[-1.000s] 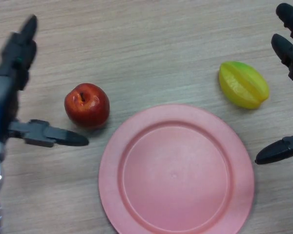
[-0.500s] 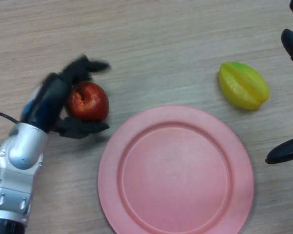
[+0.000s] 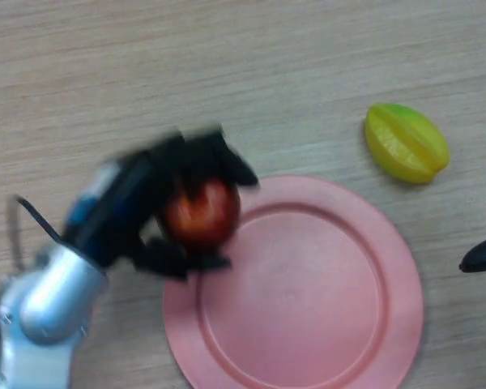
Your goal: Pick up the red apple and place it on the plate
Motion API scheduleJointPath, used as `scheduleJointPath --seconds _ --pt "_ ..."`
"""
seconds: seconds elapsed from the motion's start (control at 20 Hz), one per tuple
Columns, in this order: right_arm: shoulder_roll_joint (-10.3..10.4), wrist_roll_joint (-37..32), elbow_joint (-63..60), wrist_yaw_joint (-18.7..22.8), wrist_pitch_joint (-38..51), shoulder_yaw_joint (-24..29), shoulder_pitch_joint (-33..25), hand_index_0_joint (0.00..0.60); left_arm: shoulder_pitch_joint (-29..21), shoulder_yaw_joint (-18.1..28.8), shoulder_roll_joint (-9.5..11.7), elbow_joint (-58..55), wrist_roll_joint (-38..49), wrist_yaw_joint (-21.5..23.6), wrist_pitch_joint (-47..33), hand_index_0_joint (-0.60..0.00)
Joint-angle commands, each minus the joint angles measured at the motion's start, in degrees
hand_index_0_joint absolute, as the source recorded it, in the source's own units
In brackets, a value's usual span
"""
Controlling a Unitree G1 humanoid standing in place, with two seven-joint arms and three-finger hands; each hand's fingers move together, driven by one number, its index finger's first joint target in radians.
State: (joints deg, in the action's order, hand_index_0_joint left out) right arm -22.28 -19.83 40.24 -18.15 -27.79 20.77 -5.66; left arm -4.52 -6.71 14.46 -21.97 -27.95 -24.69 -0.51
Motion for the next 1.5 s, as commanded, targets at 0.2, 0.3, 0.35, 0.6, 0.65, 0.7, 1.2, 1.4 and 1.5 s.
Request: scheduleJointPath --seconds 0.2,0.3,0.35,0.6,0.65,0.7,1.2,1.4,1.5 --pt "-2.25 -0.80 4.43 0.31 6.43 4.79 -0.64 0.000 1.88 0.93 -1.10 -3.32 0.80 -2.40 -4.21 -0.600" --pt "-2.14 -0.26 4.31 -0.31 6.87 4.97 -0.29 0.000 1.35 1.37 -1.36 -2.59 2.50 -0.10 -5.17 -0.550" --pt "-2.12 -0.13 4.34 -0.38 6.89 4.99 -0.27 0.000 1.32 1.30 -1.31 -2.53 2.27 0.16 -5.01 -0.400" --pt "-1.88 1.84 4.57 -0.26 7.85 4.62 -0.46 0.000 1.70 4.12 0.25 -5.63 -1.31 -3.07 -5.80 0.000" --pt "-1.91 2.41 4.61 -0.49 7.94 4.32 -0.36 0.000 1.21 6.52 0.20 -10.30 3.16 -4.74 -1.27 0.000" --pt "-1.82 2.63 4.80 -0.47 7.75 4.10 -0.38 0.000 0.62 8.32 0.18 -13.51 6.67 -5.66 3.42 0.000" --pt "-0.60 4.28 4.30 1.31 8.66 1.35 -1.12 0.000 2.55 28.70 5.17 -14.71 43.40 10.01 12.78 0.000" --pt "-0.35 5.29 4.02 2.76 8.32 -0.72 -1.93 0.000 1.67 30.10 6.40 -13.88 44.00 9.15 12.18 0.000" --pt "-0.18 5.38 4.04 2.77 7.94 -1.32 -2.24 0.000 2.07 30.43 6.25 -13.77 44.30 8.87 11.10 0.000"
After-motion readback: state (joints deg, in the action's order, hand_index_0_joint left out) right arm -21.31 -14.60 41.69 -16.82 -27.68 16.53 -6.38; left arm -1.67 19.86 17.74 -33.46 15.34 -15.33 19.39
